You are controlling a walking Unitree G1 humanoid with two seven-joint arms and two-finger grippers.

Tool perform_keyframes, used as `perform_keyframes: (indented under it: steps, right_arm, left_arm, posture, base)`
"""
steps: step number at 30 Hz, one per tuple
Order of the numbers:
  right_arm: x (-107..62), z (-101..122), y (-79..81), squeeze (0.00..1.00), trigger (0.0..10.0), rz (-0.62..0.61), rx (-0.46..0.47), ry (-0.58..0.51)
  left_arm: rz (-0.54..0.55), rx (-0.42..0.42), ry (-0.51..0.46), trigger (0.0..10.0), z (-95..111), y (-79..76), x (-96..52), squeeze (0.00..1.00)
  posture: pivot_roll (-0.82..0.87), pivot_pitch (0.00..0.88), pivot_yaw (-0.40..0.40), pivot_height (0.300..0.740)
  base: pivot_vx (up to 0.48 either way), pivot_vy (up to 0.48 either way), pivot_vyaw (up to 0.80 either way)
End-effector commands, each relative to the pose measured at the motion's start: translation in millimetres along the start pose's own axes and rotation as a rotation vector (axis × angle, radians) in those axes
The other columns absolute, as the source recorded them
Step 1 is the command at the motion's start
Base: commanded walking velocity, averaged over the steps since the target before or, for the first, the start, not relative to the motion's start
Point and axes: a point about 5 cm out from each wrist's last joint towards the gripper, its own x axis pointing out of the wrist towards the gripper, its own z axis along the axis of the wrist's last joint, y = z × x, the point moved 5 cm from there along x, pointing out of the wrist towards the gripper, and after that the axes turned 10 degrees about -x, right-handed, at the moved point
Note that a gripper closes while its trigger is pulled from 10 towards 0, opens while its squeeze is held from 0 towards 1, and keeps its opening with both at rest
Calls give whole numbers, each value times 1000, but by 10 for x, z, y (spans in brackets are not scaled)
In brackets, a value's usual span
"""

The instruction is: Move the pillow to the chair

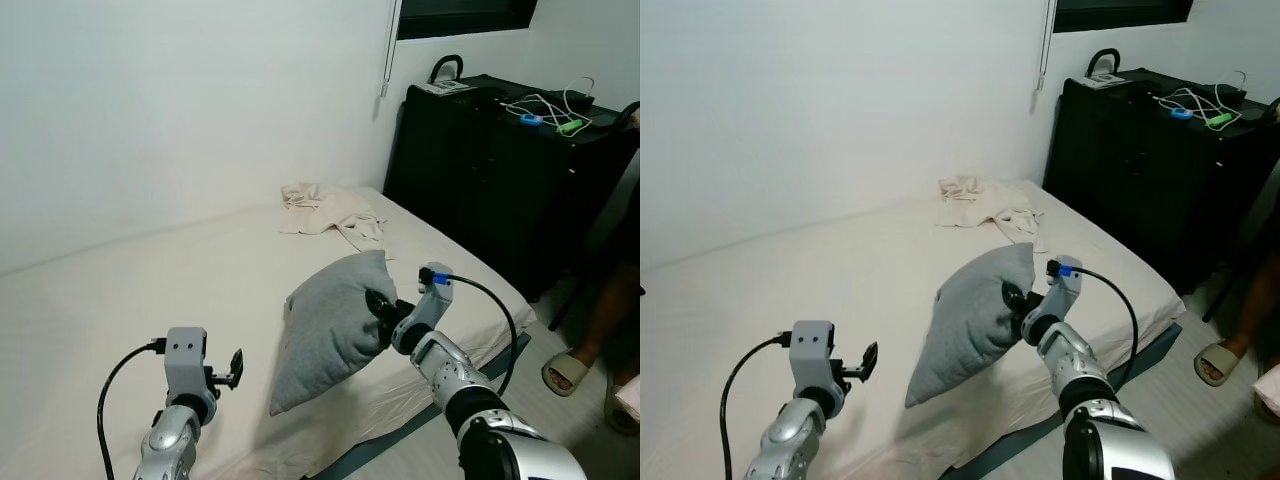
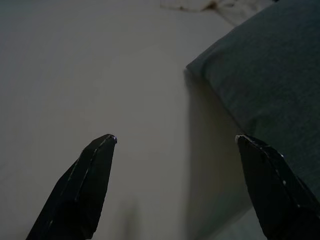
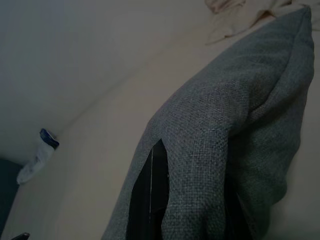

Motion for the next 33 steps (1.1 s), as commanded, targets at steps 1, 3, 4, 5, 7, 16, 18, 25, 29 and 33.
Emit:
perform_keyframes:
  steps: [1, 3, 4, 5, 7, 16, 18, 25, 29, 33]
  right_arm:
    - [18, 109, 7, 0, 10000, -2, -46, -38]
    - [8, 82, -19, 0, 10000, -16, -44, -28]
    - [-3, 55, -41, 0, 10000, -26, -51, -17]
    - [-10, 36, -54, 0, 10000, -32, -56, -10]
    - [-26, 8, -92, 0, 10000, -50, -65, 5]
    - [-95, -70, -265, 0, 10000, -138, -78, 52]
    - [-97, -73, -275, 0, 10000, -145, -83, 57]
    - [-152, -98, -421, 0, 10000, -234, -94, 85]
    - [-189, -68, -515, 0, 10000, -285, -83, 76]
    - [-203, -32, -560, 0, 10000, -315, -75, 62]
  left_arm:
    - [6, 16, 18, 10000, -65, 49, -37, 0]
    - [6, 15, 37, 10000, -123, 68, -66, 0]
    - [3, 11, 47, 10000, -158, 77, -88, 0]
    - [0, 8, 53, 10000, -180, 83, -102, 0]
    - [0, 8, 62, 10000, -209, 96, -121, 0]
    - [3, 3, 59, 10000, -213, 91, -112, 0]
    - [0, 4, 58, 10000, -209, 80, -107, 0]
    - [-12, 3, 35, 10000, -152, 32, -66, 0]
    - [-11, 4, 6, 10000, -74, 16, -35, 0]
    - [-7, 8, -12, 10000, -25, 14, -19, 0]
  posture:
    - [91, 0, -62, 740]
    - [90, 0, -62, 740]
    - [91, 0, -62, 740]
    - [92, 0, -62, 740]
    - [92, 0, -64, 740]
    - [90, 0, -64, 740]
    - [90, 0, -64, 740]
    - [87, 0, -65, 740]
    - [88, 0, -65, 740]
    - [88, 0, -65, 740]
  base:
    - [0, 0, 0]
    - [0, 0, -781]
    - [0, 0, -769]
    - [0, 0, -769]
    - [0, 0, -763]
    - [0, 0, -752]
    - [0, 0, -750]
    - [0, 0, -751]
    - [0, 0, -752]
    - [0, 0, -750]
